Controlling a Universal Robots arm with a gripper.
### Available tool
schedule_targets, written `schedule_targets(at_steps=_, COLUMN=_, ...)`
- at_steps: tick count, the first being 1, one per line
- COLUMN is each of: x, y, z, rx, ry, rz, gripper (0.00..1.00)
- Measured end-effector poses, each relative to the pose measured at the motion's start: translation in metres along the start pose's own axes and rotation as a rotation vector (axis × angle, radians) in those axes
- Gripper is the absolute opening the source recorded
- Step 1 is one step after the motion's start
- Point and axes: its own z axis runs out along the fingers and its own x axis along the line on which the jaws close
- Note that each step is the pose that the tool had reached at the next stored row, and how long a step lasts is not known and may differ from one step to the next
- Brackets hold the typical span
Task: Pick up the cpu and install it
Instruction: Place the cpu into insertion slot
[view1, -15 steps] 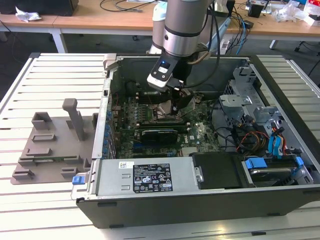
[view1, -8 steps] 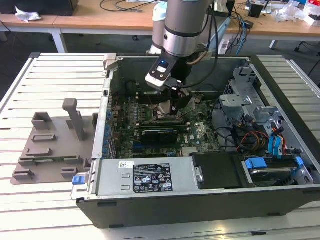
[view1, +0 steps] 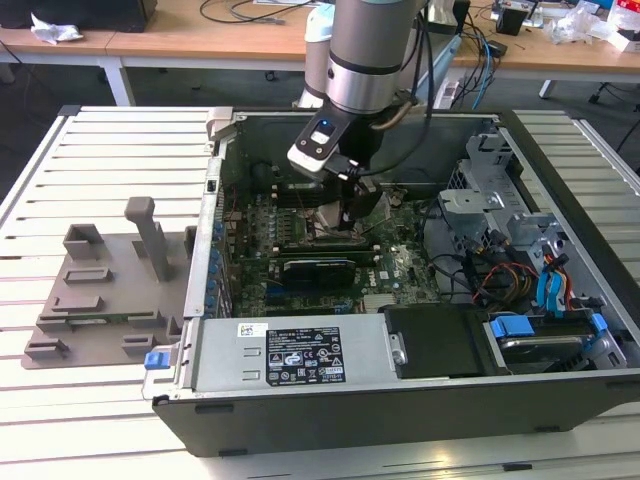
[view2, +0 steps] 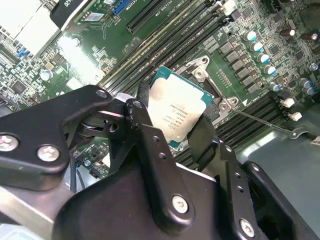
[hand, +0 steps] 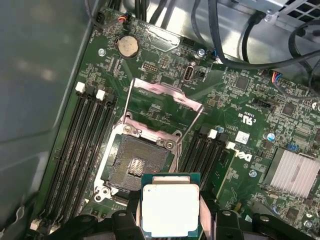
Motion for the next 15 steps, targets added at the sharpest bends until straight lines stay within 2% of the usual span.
schedule_targets(at_steps=15, x=0.0, y=0.0, z=0.0004, rx=0.0043, ry=0.0081, rz=0.139, gripper=0.55)
